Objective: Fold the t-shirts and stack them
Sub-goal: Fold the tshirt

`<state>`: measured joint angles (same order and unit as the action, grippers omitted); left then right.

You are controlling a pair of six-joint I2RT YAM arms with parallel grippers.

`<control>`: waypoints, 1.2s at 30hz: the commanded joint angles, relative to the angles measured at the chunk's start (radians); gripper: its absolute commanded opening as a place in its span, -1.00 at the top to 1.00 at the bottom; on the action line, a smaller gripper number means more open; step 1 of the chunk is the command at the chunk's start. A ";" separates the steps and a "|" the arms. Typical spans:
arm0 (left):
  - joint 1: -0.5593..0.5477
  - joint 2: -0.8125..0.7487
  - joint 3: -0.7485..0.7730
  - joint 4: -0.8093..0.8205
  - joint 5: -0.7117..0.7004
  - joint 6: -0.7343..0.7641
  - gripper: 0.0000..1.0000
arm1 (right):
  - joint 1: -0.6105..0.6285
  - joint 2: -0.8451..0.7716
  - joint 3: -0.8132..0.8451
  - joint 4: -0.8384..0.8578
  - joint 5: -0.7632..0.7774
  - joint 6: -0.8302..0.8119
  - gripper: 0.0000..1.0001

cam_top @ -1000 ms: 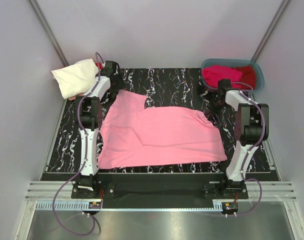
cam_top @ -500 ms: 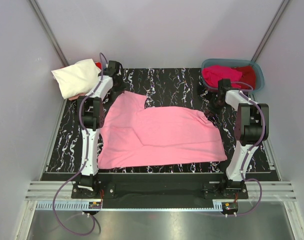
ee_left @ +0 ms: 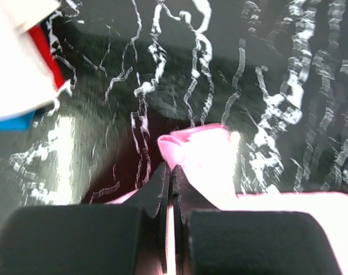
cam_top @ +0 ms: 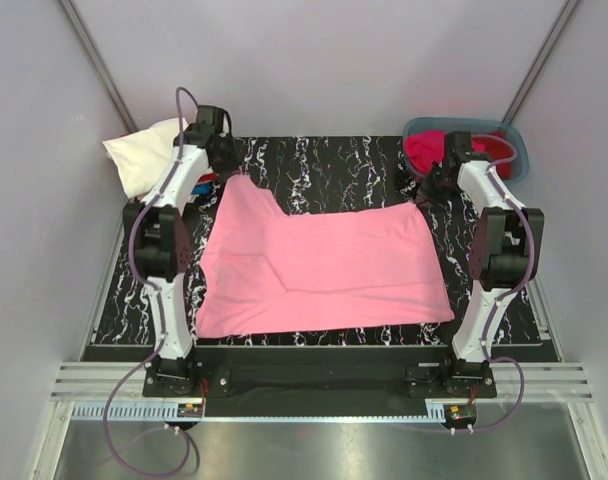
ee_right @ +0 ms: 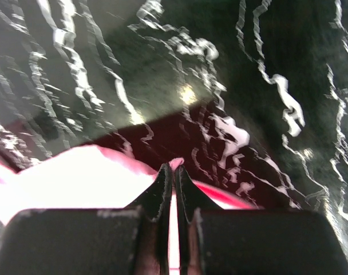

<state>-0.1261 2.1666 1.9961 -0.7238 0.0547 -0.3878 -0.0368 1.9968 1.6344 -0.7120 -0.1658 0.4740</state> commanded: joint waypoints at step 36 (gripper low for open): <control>-0.115 -1.113 -1.037 -0.066 -0.053 -0.080 1.00 | -0.098 -0.385 -0.419 -0.095 0.123 -0.003 1.00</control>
<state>-0.2348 1.1103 0.9936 -0.7887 0.0204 -0.4404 -0.1226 1.6672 1.2224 -0.7876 -0.0891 0.4603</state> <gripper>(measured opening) 0.016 0.050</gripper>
